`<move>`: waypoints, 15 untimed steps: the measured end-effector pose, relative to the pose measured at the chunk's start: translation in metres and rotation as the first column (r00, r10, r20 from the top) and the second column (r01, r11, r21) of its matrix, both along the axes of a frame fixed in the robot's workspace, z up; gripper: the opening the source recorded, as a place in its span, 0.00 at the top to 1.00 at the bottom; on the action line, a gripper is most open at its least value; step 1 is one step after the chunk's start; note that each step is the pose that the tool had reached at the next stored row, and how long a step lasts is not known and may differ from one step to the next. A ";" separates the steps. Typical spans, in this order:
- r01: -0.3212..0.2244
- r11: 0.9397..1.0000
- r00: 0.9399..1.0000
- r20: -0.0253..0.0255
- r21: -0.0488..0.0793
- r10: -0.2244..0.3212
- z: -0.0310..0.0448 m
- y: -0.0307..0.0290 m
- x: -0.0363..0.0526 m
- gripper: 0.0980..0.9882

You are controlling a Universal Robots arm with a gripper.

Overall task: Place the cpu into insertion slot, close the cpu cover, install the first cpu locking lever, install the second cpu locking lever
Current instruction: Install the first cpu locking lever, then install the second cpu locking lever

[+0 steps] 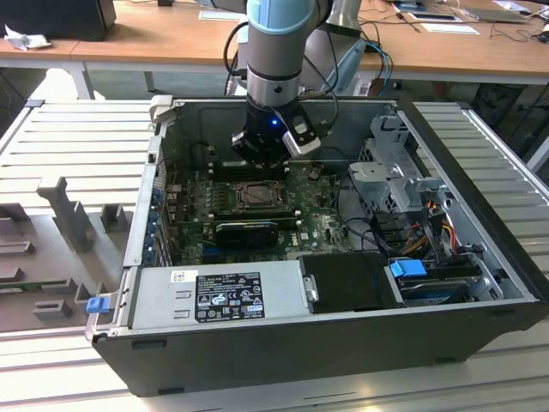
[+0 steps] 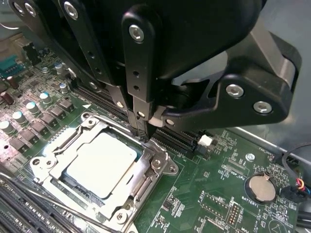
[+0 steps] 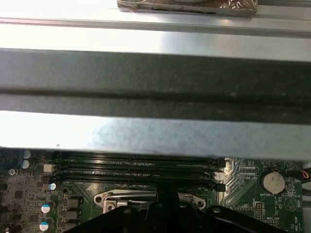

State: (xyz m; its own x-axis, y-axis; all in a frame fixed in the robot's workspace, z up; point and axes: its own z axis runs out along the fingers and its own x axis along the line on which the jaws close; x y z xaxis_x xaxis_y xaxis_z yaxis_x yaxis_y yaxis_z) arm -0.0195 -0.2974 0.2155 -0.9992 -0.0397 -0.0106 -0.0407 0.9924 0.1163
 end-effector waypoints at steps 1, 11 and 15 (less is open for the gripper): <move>0.000 1.000 1.000 0.000 0.000 0.000 0.0000 -0.0002 0.0000 0.99; 0.000 1.000 1.000 0.000 0.000 0.000 0.0000 -0.0023 0.0000 0.99; 0.000 1.000 1.000 0.000 0.000 0.000 0.0001 -0.0031 0.0000 0.99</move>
State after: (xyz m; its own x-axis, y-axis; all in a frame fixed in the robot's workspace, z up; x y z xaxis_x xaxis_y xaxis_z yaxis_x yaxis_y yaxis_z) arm -0.0195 -0.3005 0.2155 -0.9992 -0.0398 -0.0104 -0.0408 0.9924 0.1161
